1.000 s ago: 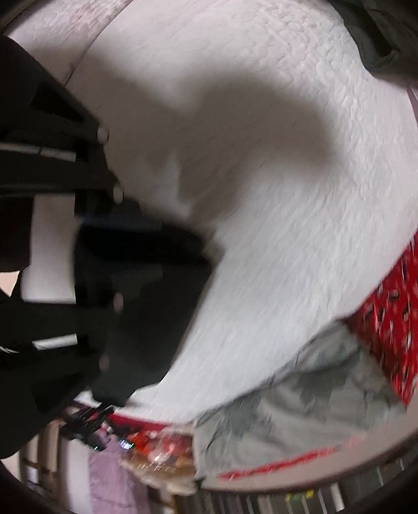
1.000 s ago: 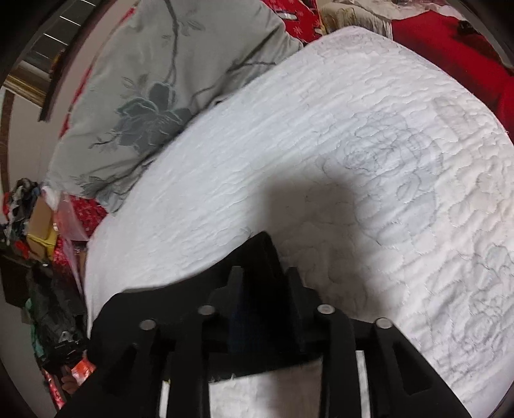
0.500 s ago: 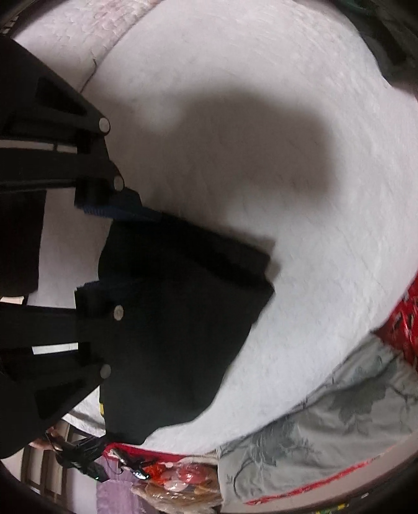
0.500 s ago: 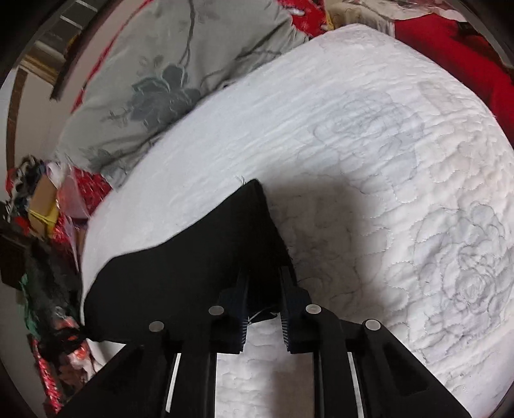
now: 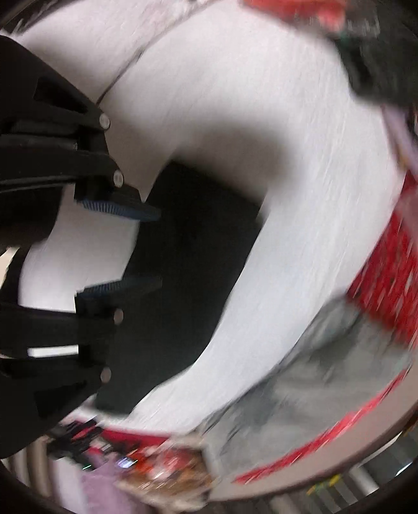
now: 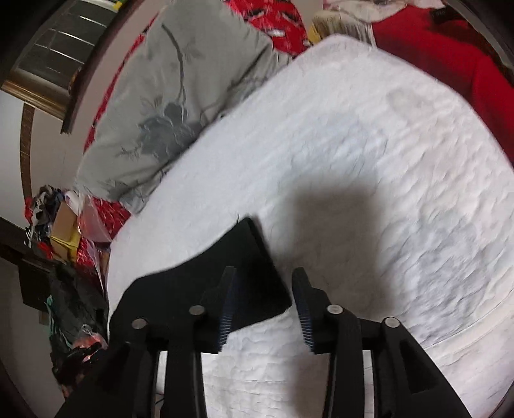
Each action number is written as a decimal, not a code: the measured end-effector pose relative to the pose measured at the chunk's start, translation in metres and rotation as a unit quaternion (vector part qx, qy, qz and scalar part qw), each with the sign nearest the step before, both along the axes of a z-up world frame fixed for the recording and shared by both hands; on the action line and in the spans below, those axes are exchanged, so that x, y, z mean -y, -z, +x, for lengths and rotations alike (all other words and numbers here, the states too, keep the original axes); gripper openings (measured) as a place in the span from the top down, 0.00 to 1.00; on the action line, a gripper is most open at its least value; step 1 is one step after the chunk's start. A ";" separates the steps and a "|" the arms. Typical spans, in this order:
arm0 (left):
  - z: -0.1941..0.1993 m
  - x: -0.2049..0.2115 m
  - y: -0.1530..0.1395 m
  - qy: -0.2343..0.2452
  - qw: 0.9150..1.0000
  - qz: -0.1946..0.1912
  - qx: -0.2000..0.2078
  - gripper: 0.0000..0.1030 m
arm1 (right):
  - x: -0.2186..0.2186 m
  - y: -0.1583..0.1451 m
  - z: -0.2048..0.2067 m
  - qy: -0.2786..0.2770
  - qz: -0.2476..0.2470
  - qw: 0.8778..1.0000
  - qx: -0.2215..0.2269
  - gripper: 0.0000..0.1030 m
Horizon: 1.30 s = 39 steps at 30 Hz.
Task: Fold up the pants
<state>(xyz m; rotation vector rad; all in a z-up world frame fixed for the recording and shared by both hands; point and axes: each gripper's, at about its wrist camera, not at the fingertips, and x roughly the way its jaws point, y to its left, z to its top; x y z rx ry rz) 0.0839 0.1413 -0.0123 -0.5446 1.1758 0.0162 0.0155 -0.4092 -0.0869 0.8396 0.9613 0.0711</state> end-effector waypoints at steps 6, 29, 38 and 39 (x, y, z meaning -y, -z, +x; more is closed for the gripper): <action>0.009 0.174 0.046 0.117 0.984 -0.108 -0.074 0.59 | 0.010 0.010 0.010 -0.020 0.023 1.000 -0.005 0.61; 0.046 0.357 0.129 0.018 0.961 -0.238 -0.136 0.59 | 0.030 0.060 0.063 -0.088 0.155 0.983 -0.039 0.49; 0.061 0.360 0.138 -0.009 0.953 -0.278 -0.118 0.59 | 0.032 0.072 0.076 -0.092 0.197 0.975 -0.047 0.48; 0.060 0.360 0.137 -0.005 0.954 -0.279 -0.112 0.59 | 0.030 0.073 0.079 -0.094 0.199 0.974 -0.048 0.47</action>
